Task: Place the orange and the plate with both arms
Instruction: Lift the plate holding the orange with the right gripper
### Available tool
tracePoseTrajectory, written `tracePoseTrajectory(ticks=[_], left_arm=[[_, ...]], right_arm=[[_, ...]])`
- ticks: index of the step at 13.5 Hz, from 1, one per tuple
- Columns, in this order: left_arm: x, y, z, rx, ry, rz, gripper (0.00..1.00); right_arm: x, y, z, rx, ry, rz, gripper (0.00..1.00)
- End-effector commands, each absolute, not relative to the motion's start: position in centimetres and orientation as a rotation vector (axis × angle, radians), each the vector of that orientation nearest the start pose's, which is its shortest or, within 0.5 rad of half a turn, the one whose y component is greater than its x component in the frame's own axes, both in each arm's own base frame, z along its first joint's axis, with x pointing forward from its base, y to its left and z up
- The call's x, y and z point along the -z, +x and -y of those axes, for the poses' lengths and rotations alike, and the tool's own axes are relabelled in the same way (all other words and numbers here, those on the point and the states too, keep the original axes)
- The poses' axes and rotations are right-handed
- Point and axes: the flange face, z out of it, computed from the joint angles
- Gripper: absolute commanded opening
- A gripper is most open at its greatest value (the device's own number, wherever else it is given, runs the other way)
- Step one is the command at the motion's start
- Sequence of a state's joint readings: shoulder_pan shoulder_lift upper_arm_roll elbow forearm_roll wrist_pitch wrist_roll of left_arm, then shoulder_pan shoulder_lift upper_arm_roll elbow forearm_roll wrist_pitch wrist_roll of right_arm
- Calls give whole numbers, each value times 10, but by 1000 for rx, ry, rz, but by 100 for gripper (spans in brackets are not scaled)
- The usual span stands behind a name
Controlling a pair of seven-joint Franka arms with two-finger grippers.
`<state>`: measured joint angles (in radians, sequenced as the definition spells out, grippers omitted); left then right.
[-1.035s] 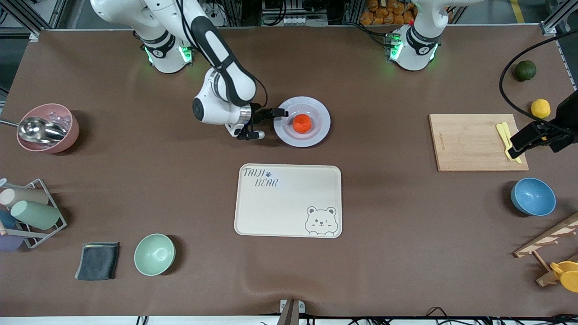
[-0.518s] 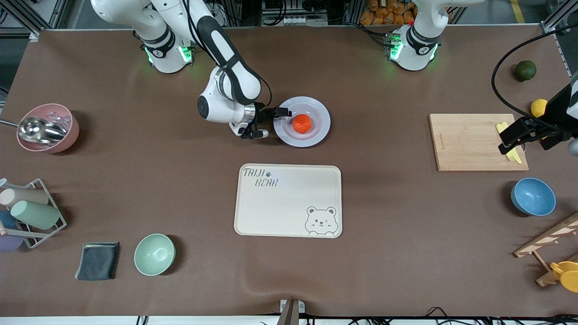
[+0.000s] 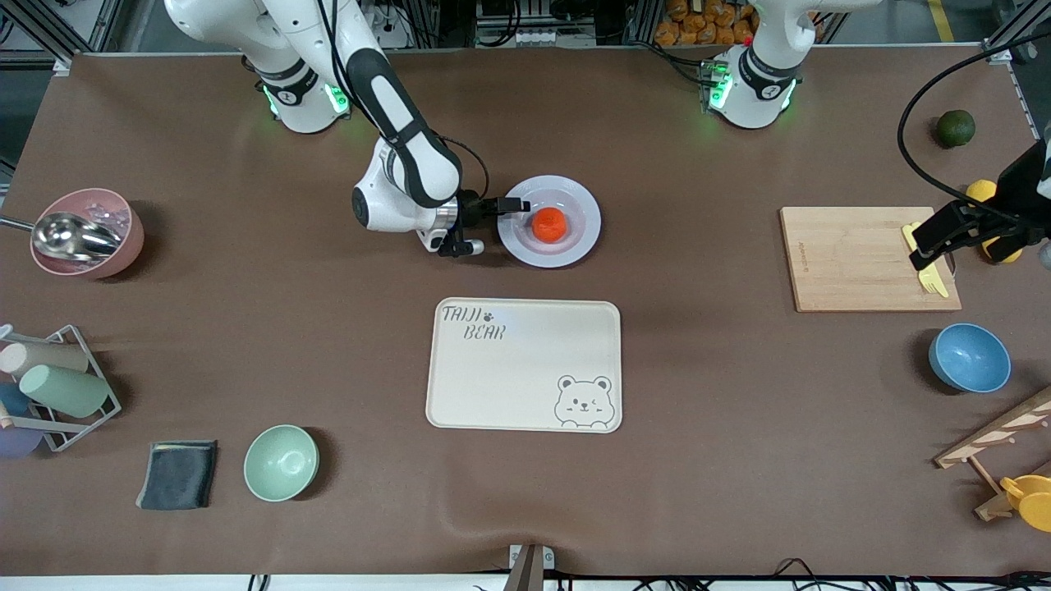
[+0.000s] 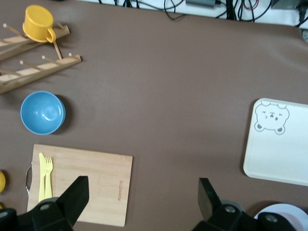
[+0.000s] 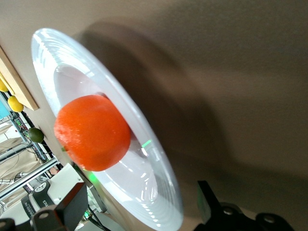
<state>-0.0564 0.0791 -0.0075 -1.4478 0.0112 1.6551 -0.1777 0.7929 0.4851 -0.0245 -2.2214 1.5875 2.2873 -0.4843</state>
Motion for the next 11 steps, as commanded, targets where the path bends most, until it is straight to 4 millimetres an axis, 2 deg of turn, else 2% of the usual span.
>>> tracePoseTrajectory(ticks=[1,2,3,4,5,11], left_arm=[[-645,572,50,117,-3152,133,100],[-643,568,56,72,-3148,123,100],[-642,565,57,39,-3140,119,100],[-641,564,55,13,-3136,121,100],[-643,562,54,6,-3136,121,100],[-643,561,52,1,-3134,123,100]], right_arm=[[-127,353,-377,-505,-2242,-155,100],[-124,352,-377,-509,-2239,-169,57],[-123,352,-377,-507,-2226,-199,19],[-123,351,-377,-506,-2213,-224,3],[-123,349,-381,-513,-2209,-230,0],[-126,346,-389,-513,-2209,-212,0]])
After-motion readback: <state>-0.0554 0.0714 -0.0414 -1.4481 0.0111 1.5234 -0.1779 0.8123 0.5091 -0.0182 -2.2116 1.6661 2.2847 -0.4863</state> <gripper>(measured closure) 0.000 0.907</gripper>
